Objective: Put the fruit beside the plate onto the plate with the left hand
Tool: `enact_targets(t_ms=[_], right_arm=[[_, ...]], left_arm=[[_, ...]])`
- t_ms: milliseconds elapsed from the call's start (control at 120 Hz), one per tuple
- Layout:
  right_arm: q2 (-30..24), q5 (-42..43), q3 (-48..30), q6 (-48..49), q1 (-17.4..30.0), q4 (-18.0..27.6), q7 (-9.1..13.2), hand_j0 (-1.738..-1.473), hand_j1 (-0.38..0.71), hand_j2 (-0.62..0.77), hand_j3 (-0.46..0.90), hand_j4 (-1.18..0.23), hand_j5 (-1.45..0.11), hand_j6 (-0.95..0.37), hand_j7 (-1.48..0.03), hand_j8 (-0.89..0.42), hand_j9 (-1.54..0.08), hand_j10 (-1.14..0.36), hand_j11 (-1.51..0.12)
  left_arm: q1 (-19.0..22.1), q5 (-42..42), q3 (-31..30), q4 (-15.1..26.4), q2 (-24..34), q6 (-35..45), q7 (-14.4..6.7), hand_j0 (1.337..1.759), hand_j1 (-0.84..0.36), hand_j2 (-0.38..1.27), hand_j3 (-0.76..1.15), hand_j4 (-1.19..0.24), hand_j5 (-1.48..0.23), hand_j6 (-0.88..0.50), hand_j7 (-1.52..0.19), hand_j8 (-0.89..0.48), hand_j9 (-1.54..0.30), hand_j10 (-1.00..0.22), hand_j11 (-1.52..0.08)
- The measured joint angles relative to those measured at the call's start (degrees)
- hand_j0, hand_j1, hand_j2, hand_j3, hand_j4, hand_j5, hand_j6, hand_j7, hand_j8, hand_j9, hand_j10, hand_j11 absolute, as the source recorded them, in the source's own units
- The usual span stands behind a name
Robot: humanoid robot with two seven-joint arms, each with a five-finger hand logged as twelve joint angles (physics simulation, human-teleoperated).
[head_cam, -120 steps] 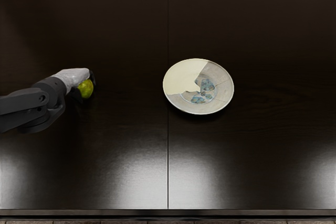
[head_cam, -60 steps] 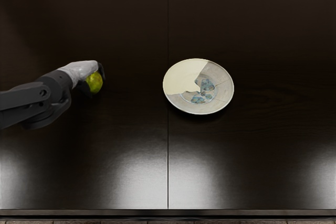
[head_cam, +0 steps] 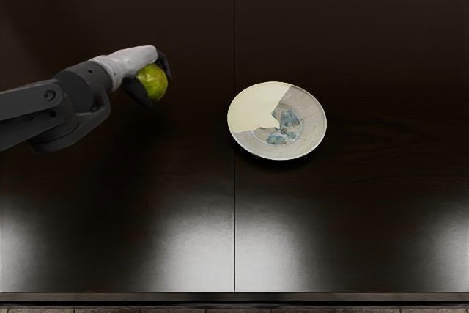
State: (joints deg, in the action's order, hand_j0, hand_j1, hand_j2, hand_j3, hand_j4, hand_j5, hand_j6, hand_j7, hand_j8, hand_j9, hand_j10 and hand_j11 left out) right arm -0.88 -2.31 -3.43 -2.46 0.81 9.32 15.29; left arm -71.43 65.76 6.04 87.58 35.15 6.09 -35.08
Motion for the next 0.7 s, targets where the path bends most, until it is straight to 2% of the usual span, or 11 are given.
enact_targets(t_ms=[217,308,408,700], right_arm=[[0.0,0.0,0.0,0.0,0.1,0.0,0.0,-1.658,-0.31,-0.01,0.0,-0.03,-0.04,-0.03,-0.04,-0.03,-0.04,-0.03,-0.04],[0.1,0.0,0.0,0.0,0.1,0.0,0.0,-1.658,-0.31,-0.01,0.0,-0.03,-0.04,-0.03,-0.04,-0.03,-0.04,-0.03,-0.04],[0.2,0.0,0.0,0.0,0.1,0.0,0.1,-1.658,-0.31,-0.01,0.0,-0.03,-0.04,-0.03,-0.04,-0.03,-0.04,-0.03,-0.04],[0.0,0.0,0.0,0.0,0.1,0.0,0.0,-1.658,-0.31,-0.01,0.0,-0.03,-0.04,-0.03,-0.04,-0.03,-0.04,-0.03,-0.04]], left_arm=[[-5.0,-4.7,0.4,0.3,-0.9,-1.3,0.0,1.649,-0.24,0.16,0.0,-0.51,-0.87,-0.21,-0.83,-0.13,-0.82,-0.28,-0.83],[-6.6,-6.5,0.4,0.2,-3.2,-2.0,0.0,1.649,-0.26,0.2,0.0,-0.53,-0.87,-0.2,-0.83,-0.13,-0.82,-0.27,-0.83],[-8.1,-7.7,0.3,0.0,-4.1,-2.5,0.0,1.649,-0.23,0.15,0.0,-0.54,-0.86,-0.22,-0.83,-0.15,-0.82,-0.29,-0.82],[-11.5,-8.8,-0.1,-3.9,-14.7,-2.8,0.0,1.65,-0.2,0.13,0.0,-0.56,-0.86,-0.24,-0.82,-0.16,-0.82,-0.31,-0.83]])
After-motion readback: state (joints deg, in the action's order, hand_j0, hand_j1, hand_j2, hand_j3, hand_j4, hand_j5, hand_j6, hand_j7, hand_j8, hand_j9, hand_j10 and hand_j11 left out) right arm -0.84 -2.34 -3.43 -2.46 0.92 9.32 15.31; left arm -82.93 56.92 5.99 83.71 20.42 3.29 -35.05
